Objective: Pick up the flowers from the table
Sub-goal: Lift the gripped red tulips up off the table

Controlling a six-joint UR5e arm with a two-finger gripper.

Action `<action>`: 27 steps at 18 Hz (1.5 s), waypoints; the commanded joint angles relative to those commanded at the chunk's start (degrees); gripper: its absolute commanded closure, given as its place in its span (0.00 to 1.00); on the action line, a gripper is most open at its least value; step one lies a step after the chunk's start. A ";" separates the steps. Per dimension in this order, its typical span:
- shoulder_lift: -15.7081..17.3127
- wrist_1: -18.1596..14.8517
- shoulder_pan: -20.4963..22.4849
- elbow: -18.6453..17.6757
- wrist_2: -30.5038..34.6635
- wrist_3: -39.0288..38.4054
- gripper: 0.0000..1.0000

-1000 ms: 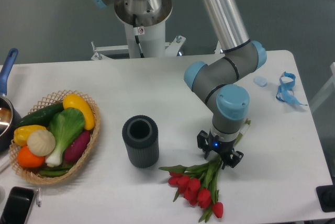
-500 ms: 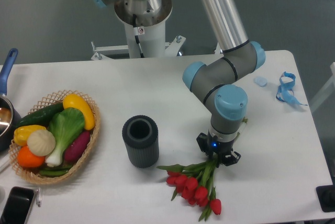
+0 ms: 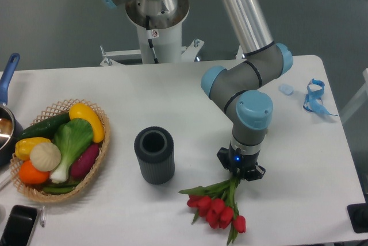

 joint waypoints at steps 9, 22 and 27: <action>4.39 0.00 2.02 3.07 -7.55 -1.40 0.80; 14.15 0.09 3.52 8.09 -22.58 -17.75 0.80; 14.68 0.35 3.34 10.63 -23.64 -20.66 0.80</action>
